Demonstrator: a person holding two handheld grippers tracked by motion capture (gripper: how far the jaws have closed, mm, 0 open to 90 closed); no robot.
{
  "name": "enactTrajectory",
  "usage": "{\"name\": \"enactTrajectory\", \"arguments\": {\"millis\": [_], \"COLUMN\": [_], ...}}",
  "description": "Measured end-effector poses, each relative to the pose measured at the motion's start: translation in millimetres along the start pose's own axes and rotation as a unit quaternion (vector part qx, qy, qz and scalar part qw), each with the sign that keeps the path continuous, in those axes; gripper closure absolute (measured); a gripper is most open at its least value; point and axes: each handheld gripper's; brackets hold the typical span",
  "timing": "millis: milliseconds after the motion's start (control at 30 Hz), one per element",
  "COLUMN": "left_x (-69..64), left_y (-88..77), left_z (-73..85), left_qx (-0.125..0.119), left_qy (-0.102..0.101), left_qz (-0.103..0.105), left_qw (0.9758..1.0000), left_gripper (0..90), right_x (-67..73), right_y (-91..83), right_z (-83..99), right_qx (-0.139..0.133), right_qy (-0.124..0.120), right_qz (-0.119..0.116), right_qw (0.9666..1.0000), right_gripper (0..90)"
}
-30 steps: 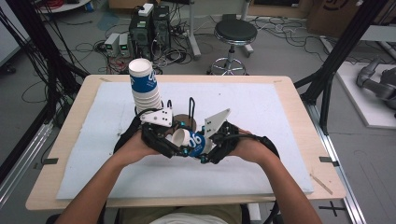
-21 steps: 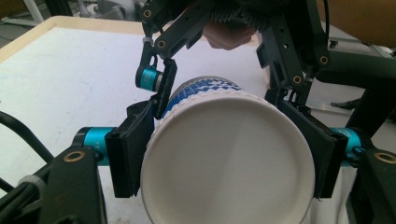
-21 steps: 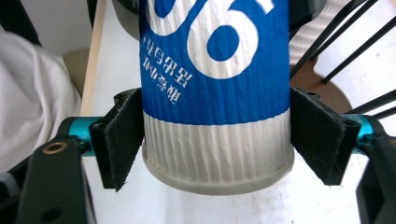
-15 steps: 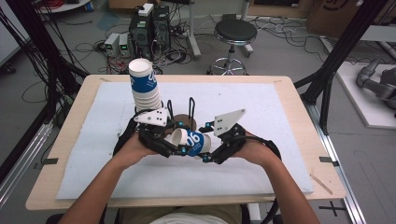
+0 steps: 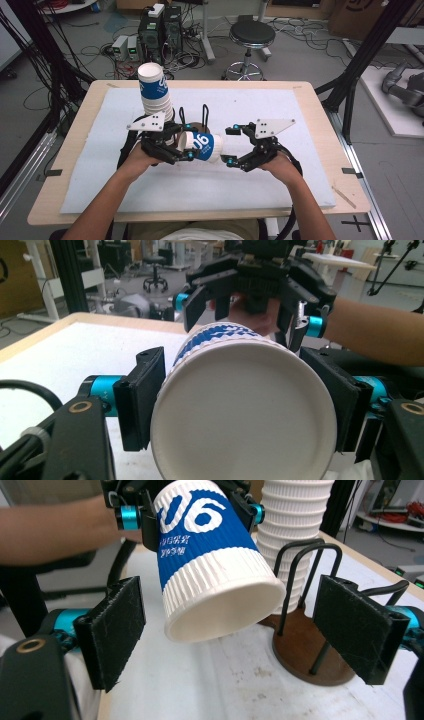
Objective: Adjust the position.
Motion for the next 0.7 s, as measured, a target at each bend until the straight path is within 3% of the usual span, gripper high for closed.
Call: {"name": "enactTrajectory", "arguments": {"millis": [233, 700], "left_x": [-2.8, -7.1], "left_y": [2.2, 6.6], "left_z": [-0.1, 4.0], "left_qx": [-0.02, -0.042], "left_qy": [0.004, 0.01], "left_qz": [0.015, 0.043], "left_qw": [0.9997, 0.9982], "left_gripper": [29.2, 29.3], "right_x": [0.0, 2.4], "right_y": [4.9, 19.8], "right_z": [6.0, 13.1], "right_qx": [-0.026, -0.034], "right_qy": [0.017, 0.036], "right_qz": [-0.021, -0.056], "right_qw": [0.9993, 0.9972], "right_gripper": [13.3, 12.7]}}
Point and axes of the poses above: each handheld gripper's, and its own axes: y roughly forward along the jaws, z roughly out of its underside, x roughly to its left, and after that the axes turned 9 degrees about -x, right-handed
